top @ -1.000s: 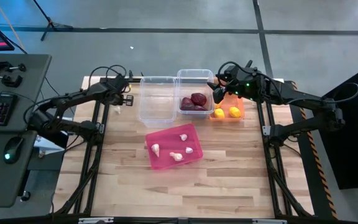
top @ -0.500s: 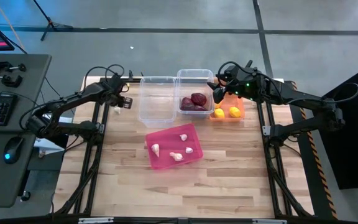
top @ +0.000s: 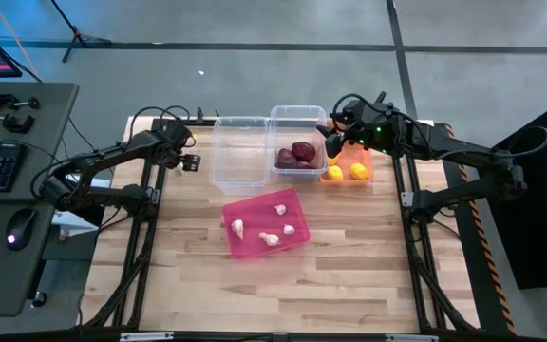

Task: Sort produce into baskets
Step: Put the white garlic into the pink bin

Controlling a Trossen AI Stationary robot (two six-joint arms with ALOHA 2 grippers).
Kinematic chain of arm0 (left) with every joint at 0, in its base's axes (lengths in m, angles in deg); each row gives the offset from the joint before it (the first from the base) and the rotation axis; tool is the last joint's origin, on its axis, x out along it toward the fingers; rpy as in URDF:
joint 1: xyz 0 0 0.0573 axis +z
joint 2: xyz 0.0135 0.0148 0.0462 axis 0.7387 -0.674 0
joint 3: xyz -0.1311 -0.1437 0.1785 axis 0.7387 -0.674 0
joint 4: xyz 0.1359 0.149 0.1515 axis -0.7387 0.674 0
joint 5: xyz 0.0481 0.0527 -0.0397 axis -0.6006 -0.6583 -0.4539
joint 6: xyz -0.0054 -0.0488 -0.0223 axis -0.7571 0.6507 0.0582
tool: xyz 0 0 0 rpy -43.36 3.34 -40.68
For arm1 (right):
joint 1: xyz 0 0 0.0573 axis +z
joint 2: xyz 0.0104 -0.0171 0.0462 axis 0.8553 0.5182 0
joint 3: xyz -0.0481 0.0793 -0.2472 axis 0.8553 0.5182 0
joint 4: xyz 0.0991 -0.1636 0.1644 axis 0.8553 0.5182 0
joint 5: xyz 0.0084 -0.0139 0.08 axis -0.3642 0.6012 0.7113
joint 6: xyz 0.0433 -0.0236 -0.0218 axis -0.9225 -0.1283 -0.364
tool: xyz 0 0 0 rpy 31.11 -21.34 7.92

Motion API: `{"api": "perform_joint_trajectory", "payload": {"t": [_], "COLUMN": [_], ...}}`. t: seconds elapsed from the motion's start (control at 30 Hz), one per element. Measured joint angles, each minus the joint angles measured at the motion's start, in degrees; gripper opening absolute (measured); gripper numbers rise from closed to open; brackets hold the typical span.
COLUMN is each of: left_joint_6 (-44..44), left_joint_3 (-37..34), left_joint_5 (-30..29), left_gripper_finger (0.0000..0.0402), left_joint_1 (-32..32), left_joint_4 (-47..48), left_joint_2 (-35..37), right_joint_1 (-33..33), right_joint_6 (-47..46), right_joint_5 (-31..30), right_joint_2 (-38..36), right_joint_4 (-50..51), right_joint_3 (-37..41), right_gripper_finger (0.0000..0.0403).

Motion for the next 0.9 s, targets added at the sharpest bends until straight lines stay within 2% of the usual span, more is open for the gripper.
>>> {"api": "perform_joint_trajectory", "payload": {"t": [0.2,0.37,0.73,0.83,0.9], "left_joint_6": [3.14,4.47,4.67,4.6,4.6], "left_joint_3": [-1.75,-1.91,-1.61,-1.71,-1.69], "left_joint_5": [0.73,1.05,1.9,1.92,2.21], "left_gripper_finger": [0.0278,0.0278,0.0277,0.026,0.0233], "left_joint_1": [0.0,0.0,-0.05,-0.11,-0.11], "left_joint_4": [-3.23,-2.13,-3.86,-4.59,-4.86], "left_joint_2": [0.0,-0.79,-7.46,-7.58,-7.58], "right_joint_1": [0.0,0.0,0.0,0.0,0.0], "right_joint_6": [0.02,0.02,0.02,0.02,0.02], "right_joint_5": [-0.02,-0.02,-0.04,-0.04,-0.03], "right_joint_2": [0.0,0.0,0.0,0.0,0.0], "right_joint_4": [0.0,0.0,-0.02,-0.02,-0.02], "right_joint_3": [0.0,0.0,0.0,0.0,0.0], "right_gripper_finger": [0.0257,0.0257,0.0257,0.0257,0.0257]}}
